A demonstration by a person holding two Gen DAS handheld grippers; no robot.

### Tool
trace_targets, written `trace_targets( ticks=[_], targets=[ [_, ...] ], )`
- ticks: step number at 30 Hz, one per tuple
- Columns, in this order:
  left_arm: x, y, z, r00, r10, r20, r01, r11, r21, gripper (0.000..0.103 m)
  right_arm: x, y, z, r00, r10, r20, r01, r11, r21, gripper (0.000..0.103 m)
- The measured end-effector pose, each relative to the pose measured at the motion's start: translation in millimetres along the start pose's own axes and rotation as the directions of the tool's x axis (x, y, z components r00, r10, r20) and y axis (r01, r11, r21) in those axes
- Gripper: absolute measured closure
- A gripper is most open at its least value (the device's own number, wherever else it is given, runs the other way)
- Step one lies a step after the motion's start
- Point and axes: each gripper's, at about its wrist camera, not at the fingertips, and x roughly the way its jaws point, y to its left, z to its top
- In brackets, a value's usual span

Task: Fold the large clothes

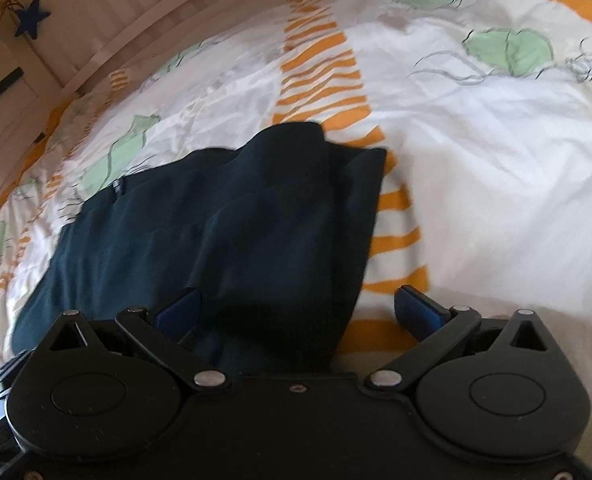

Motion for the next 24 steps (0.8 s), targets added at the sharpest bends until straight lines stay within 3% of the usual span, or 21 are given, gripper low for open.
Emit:
trace_targets(
  ticks=[2,4,5,7,9,18,24],
  targets=[
    [0,0,-1,1.000,0.000,0.003,0.000,1.000,-0.004,0.058,-1,-2,-2,0.996,0.081,-0.025,-0.079,0.996,0.050,0.001],
    [0,1,-1,1.000,-0.002,0.005,0.002,1.000,-0.012,0.058,-2,-5,-4,0.990,0.137,-0.039,-0.133,0.987,0.095,0.025],
    [-1,0,-1,1.000,-0.002,0.006,0.002,1.000,-0.013,0.058,-2,-7,-5,0.988,0.146,-0.050,-0.139,0.983,0.123,0.049],
    [-1,0,-1,1.000,-0.003,0.008,0.004,1.000,-0.005,0.058,-2,-13,-6,0.985,0.169,-0.036,-0.160,0.972,0.174,0.056],
    [-3,1,1,1.000,-0.008,0.006,0.008,1.000,0.001,0.058,-6,-16,-4,0.981,0.195,-0.011,-0.188,0.960,0.206,0.072],
    [-22,5,9,0.999,-0.012,0.035,0.010,0.999,0.049,0.059,-40,26,14,0.981,0.185,0.058,-0.190,0.976,0.102,0.076],
    [-4,11,4,0.998,-0.041,-0.037,0.041,0.999,0.012,0.059,-49,70,33,0.971,0.233,0.044,-0.234,0.972,0.023,0.077]
  ],
)
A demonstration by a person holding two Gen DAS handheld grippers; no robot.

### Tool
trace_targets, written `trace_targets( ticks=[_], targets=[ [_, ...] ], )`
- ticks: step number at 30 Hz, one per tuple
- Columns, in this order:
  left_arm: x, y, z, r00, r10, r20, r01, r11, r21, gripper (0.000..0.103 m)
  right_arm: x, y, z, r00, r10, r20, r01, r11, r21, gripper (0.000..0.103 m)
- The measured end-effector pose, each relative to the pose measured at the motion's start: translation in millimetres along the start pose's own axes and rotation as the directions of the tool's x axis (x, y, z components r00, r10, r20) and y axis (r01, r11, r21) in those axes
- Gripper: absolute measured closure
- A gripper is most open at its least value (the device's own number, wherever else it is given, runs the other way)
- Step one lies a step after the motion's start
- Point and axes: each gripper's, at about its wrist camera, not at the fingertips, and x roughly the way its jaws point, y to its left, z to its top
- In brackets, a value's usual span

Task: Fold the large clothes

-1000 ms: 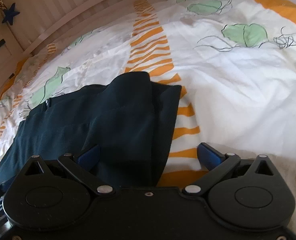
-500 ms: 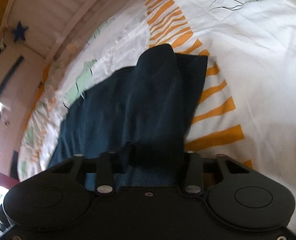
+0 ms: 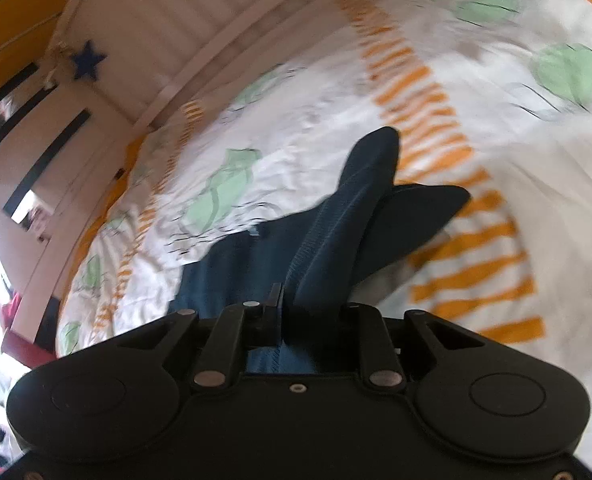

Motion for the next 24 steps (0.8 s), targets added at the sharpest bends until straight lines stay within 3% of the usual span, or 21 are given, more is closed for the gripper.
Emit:
trace_targets(
  ticks=[5,13,19,24],
  targets=[
    [0,7,0,0.999,-0.034,0.004,0.034,0.999,-0.040,0.059,17,55,15,0.997,0.071,-0.030,-0.073,0.994,-0.079,0.077],
    [-29,41,-3,0.994,-0.104,0.009,0.104,0.978,-0.182,0.058,97,143,11,0.977,0.128,-0.170,-0.164,0.963,-0.216,0.077],
    [-65,69,-17,1.000,-0.003,-0.013,0.000,0.974,-0.226,0.059,167,179,-14,0.948,0.096,-0.303,-0.182,0.946,-0.268,0.077],
    [-81,99,-27,1.000,0.014,-0.027,-0.023,0.936,-0.352,0.059,215,184,-39,0.919,0.045,-0.391,-0.167,0.944,-0.284,0.072]
  ],
)
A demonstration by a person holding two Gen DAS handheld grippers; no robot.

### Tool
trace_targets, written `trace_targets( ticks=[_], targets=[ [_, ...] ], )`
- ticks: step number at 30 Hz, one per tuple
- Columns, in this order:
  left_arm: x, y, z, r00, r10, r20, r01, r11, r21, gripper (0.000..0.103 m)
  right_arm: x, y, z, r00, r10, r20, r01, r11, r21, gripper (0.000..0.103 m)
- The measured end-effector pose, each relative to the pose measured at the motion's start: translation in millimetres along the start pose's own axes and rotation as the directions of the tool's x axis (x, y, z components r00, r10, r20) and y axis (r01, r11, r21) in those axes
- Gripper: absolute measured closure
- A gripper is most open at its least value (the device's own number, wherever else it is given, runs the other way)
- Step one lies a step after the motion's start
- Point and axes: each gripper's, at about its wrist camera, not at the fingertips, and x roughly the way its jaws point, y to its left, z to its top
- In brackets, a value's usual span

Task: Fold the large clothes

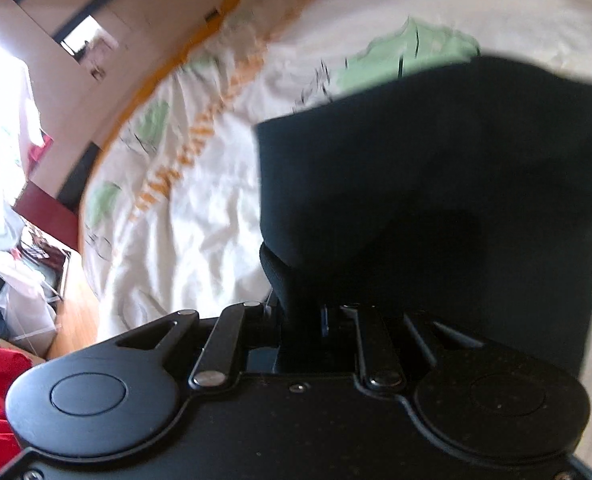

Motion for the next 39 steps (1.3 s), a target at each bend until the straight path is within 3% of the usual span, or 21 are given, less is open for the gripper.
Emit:
trace_targets(
  ticks=[1,3,5,9,14,16,22,24,28,30,35,39],
  targets=[
    [-2,2,1,1.000,-0.002,0.003,0.002,1.000,-0.015,0.059,4,0,-2,1.000,0.000,-0.003,0.000,1.000,-0.006,0.071],
    [-6,-2,4,1.000,0.000,0.009,0.000,1.000,-0.008,0.059,10,1,-4,1.000,0.024,-0.003,-0.024,1.000,-0.013,0.052],
    [-11,-10,5,1.000,-0.006,0.021,0.005,1.000,0.030,0.059,3,1,-5,0.997,0.080,0.021,-0.080,0.997,-0.005,0.042],
    [-26,-28,7,0.998,-0.023,0.058,0.016,0.993,0.117,0.059,-31,7,-1,0.971,0.220,0.091,-0.218,0.975,-0.036,0.041],
    [-40,-53,18,0.989,-0.068,0.129,0.037,0.973,0.228,0.059,-97,15,2,0.934,0.279,0.223,-0.258,0.959,-0.120,0.035],
    [-41,-63,23,0.984,-0.090,0.154,0.046,0.962,0.269,0.059,-118,12,2,0.925,0.261,0.277,-0.231,0.963,-0.137,0.036],
    [-19,-93,37,0.979,-0.118,0.166,0.050,0.929,0.366,0.059,-173,-13,-15,0.904,0.072,0.422,-0.010,0.989,-0.149,0.035],
    [-9,-104,39,0.979,-0.127,0.162,0.053,0.917,0.396,0.059,-180,-27,-21,0.899,0.017,0.439,0.043,0.991,-0.127,0.041],
    [7,-117,35,0.980,-0.123,0.158,0.038,0.888,0.458,0.059,-168,-43,-30,0.905,-0.077,0.418,0.141,0.982,-0.122,0.059],
    [13,-110,32,0.984,-0.091,0.155,0.010,0.888,0.460,0.059,-164,-49,-36,0.908,-0.112,0.403,0.182,0.973,-0.140,0.065],
    [28,-74,35,0.991,0.007,0.131,-0.058,0.915,0.398,0.058,-137,-51,-38,0.908,-0.169,0.384,0.268,0.938,-0.220,0.066],
    [32,-54,41,0.990,0.055,0.130,-0.102,0.915,0.390,0.058,-104,-48,-25,0.916,-0.180,0.359,0.293,0.911,-0.289,0.066]
  ],
)
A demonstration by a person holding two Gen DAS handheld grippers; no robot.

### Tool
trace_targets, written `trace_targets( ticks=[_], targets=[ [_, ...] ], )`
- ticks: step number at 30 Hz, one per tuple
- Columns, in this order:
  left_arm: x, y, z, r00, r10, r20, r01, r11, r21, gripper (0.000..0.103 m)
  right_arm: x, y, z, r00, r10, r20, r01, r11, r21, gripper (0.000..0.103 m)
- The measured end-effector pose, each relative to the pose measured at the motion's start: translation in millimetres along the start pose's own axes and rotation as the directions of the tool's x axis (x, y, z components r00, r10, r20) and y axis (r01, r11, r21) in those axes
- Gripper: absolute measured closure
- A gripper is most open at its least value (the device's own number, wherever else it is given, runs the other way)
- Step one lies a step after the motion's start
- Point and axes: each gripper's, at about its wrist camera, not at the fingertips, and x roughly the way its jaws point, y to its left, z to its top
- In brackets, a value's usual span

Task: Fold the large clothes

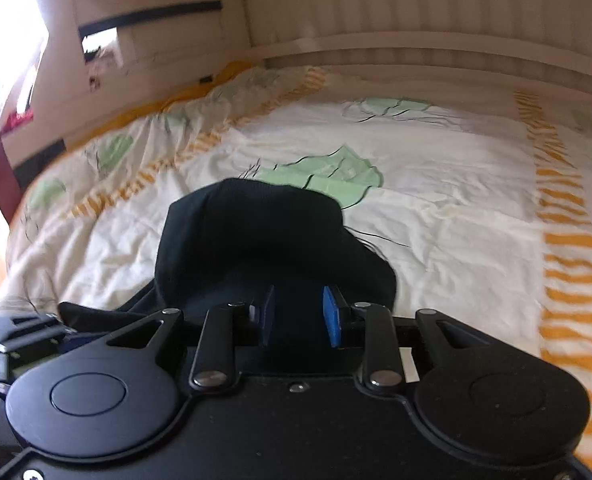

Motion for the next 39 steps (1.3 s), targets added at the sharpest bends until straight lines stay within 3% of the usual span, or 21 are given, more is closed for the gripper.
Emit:
trace_targets(
  ticks=[7,11,16,20,23,29,34,37,39],
  targets=[
    [10,19,-9,0.999,0.009,-0.051,-0.010,0.999,-0.031,0.058,75,18,23,0.998,0.001,-0.070,-0.003,1.000,-0.031,0.066],
    [7,15,-14,0.998,0.036,-0.050,-0.036,0.999,0.009,0.058,114,23,24,0.987,-0.028,-0.159,0.022,0.999,-0.038,0.070],
    [8,14,-16,0.997,0.035,-0.071,-0.035,0.999,0.000,0.058,128,18,10,0.982,-0.044,-0.183,0.038,0.998,-0.040,0.075],
    [7,16,-17,0.997,0.028,-0.069,-0.028,1.000,-0.010,0.058,119,18,8,0.986,-0.046,-0.162,0.040,0.998,-0.041,0.076],
    [6,20,-15,0.996,0.022,-0.084,-0.024,0.999,-0.022,0.058,105,22,11,0.993,-0.034,-0.117,0.028,0.998,-0.056,0.067],
    [-8,20,-19,0.996,0.021,-0.085,-0.023,0.999,-0.029,0.059,40,30,3,1.000,-0.014,0.004,0.015,0.999,-0.031,0.061],
    [-20,21,-16,0.997,0.028,-0.067,-0.032,0.998,-0.050,0.058,-12,34,-20,0.999,-0.034,0.042,0.033,0.999,0.019,0.045],
    [-30,24,-15,0.997,0.044,-0.061,-0.049,0.996,-0.069,0.054,-35,35,-33,0.996,-0.063,0.056,0.059,0.996,0.067,0.042],
    [-37,26,-14,0.997,0.050,-0.061,-0.056,0.995,-0.089,0.044,-46,35,-41,0.995,-0.076,0.057,0.070,0.991,0.114,0.030]
  ],
)
